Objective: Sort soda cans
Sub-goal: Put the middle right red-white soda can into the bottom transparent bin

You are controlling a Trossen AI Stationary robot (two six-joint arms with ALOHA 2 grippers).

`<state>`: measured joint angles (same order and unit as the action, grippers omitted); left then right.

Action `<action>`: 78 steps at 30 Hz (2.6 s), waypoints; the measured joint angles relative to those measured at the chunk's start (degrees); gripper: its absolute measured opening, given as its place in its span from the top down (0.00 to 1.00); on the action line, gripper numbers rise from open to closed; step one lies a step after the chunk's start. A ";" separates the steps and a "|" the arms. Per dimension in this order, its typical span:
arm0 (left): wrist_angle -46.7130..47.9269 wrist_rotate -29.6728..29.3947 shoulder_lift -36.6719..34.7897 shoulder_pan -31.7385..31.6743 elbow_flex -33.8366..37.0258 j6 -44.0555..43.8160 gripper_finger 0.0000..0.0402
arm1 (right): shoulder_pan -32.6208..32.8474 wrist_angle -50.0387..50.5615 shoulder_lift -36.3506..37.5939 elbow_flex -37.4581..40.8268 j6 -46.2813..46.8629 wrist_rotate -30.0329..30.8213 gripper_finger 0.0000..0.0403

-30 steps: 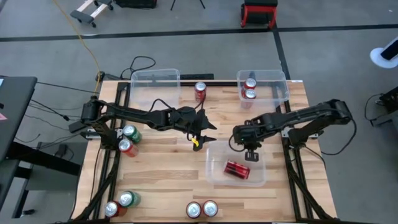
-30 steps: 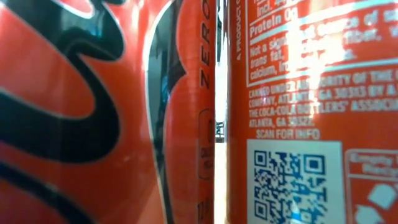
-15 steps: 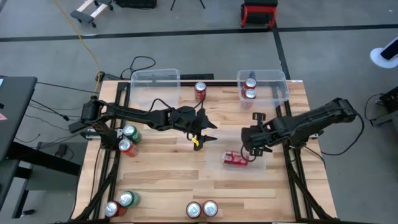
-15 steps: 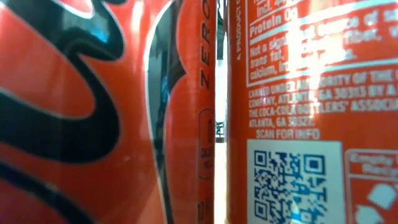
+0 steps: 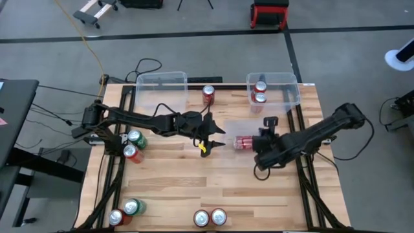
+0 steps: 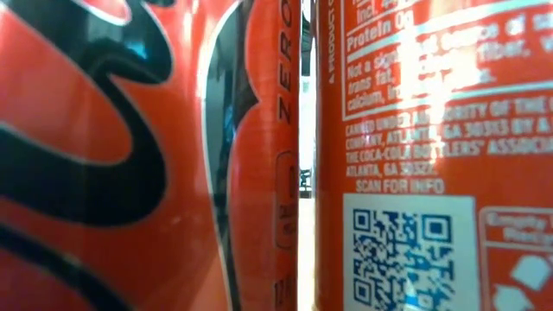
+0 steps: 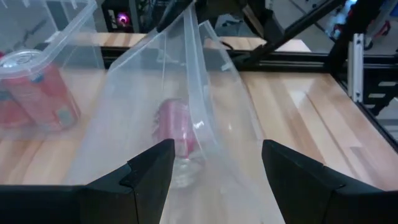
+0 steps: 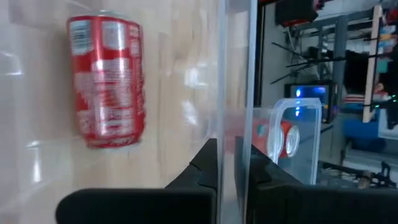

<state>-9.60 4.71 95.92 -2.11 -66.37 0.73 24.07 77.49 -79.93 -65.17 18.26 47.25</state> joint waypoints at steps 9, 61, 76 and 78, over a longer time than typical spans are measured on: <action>0.34 -1.49 1.18 2.08 0.09 -0.07 0.40 | 1.92 0.30 -11.61 -0.12 8.28 1.51 0.86; 2.30 -31.99 0.11 11.37 0.20 4.25 0.40 | 13.46 12.66 -12.39 -3.77 9.23 25.55 0.93; -3.32 -51.27 -0.42 14.52 0.09 23.01 0.85 | 10.54 11.88 -11.40 -6.16 4.47 32.07 0.93; -3.62 -51.79 -0.42 15.43 0.09 25.42 0.90 | 10.58 11.31 -11.40 -6.33 4.85 31.02 0.93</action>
<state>-13.22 -47.08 95.50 13.31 -66.28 26.15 34.65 88.80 -91.33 -71.50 23.11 78.28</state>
